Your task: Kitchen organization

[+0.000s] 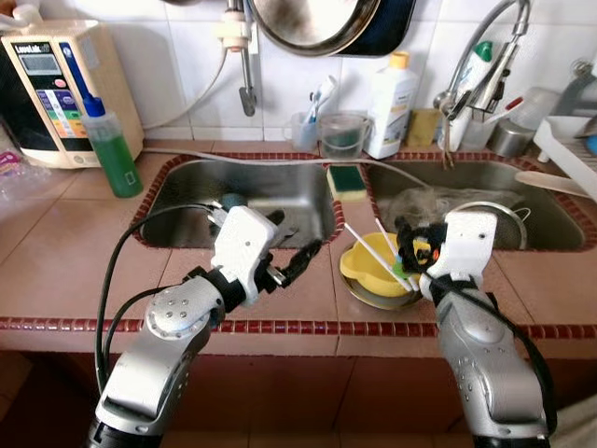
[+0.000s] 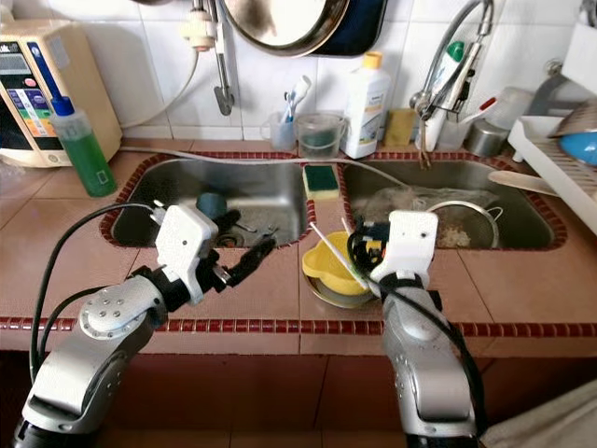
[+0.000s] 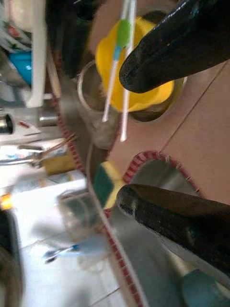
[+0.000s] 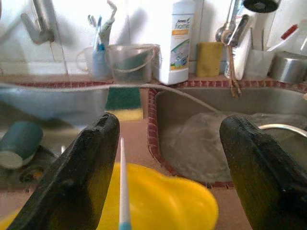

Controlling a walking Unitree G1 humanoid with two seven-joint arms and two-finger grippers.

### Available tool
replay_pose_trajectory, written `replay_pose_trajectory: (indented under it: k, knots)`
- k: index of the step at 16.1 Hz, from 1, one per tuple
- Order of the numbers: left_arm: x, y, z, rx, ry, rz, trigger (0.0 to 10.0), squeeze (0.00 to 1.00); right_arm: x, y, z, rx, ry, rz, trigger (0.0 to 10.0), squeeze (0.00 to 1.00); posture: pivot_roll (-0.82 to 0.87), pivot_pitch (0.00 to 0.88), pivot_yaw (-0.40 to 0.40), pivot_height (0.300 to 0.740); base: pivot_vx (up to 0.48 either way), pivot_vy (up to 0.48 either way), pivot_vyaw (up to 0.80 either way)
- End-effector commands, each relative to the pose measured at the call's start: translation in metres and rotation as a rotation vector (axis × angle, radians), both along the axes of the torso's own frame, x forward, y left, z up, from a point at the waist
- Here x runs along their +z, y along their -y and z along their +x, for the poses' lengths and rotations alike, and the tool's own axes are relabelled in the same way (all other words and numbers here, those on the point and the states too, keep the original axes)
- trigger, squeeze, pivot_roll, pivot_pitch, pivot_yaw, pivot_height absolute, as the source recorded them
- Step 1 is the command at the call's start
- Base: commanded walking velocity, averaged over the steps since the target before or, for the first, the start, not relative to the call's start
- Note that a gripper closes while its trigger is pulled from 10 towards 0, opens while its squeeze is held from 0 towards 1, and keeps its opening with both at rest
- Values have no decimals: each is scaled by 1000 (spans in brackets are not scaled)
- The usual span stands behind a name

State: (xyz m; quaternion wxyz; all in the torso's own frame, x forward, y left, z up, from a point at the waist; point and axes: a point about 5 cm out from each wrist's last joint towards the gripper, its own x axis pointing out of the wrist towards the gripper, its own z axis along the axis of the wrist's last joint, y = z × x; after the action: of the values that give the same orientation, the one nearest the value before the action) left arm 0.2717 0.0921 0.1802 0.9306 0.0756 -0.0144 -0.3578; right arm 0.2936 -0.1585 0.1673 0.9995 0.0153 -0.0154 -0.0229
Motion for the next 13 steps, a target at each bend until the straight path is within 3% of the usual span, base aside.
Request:
replay_pose_trajectory:
  k: [1, 4, 13]
  knots:
    - [4, 4, -2, -14, -19, 9, 10000, 0, 10, 3, 3, -27, 28, 18, 10000, 0, -182, 30, 40, 740, 0, 0, 0]
    - [6, 14, -8, -69, -89, 14, 10000, 0, 12, -2, 11, -10, -67, 76, 10000, 0, -180, 33, 35, 740, 0, 0, 0]
    - [13, 20, -12, -72, -84, 3, 10000, 0, 4, -7, 16, 104, -249, 79, 10000, 0, -167, 12, 8, 740, 0, 0, 0]
